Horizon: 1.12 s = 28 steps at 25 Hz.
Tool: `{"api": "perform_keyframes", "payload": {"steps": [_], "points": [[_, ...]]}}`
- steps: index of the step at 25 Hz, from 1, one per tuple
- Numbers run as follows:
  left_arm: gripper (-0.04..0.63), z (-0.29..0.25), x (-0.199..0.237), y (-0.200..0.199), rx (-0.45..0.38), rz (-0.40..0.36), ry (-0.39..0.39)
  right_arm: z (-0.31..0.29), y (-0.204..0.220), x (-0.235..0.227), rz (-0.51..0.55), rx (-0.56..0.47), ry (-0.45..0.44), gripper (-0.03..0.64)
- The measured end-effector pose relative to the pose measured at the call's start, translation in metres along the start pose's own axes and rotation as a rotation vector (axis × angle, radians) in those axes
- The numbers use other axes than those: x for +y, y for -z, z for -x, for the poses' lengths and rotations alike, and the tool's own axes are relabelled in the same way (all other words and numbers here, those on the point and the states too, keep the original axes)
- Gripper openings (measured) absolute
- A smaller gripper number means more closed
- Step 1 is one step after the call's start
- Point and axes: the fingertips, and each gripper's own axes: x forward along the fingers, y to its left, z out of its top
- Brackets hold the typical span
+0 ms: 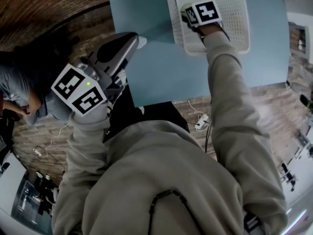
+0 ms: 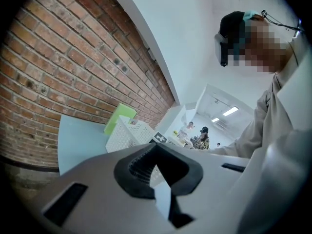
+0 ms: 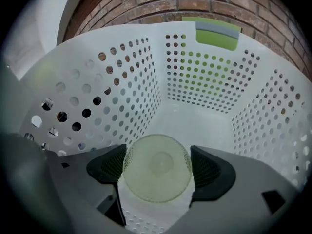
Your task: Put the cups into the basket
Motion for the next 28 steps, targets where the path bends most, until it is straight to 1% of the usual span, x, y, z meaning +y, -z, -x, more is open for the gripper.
{"api": "perform_keyframes", "payload": {"steps": [5, 9, 16, 23, 28], "points": [[-0.002, 0.012, -0.001, -0.013, -0.023, -0.015, -0.008, 0.013, -0.005, -0.005, 0.019, 0.005, 0.014, 0.399], [-0.002, 0.014, -0.002, -0.017, -0.029, -0.02, -0.013, 0.024, -0.01, -0.005, 0.025, -0.027, 0.004, 0.4], [-0.002, 0.023, -0.023, -0.026, -0.028, -0.056, 0.017, 0.062, -0.015, -0.013, 0.006, -0.079, 0.059, 0.4], [-0.002, 0.036, -0.048, -0.037, -0.035, -0.097, 0.067, 0.109, -0.022, -0.011, -0.016, -0.144, 0.12, 0.399], [-0.002, 0.052, -0.065, -0.042, -0.04, -0.126, 0.091, 0.146, -0.025, -0.001, -0.023, -0.184, 0.154, 0.399]]}}
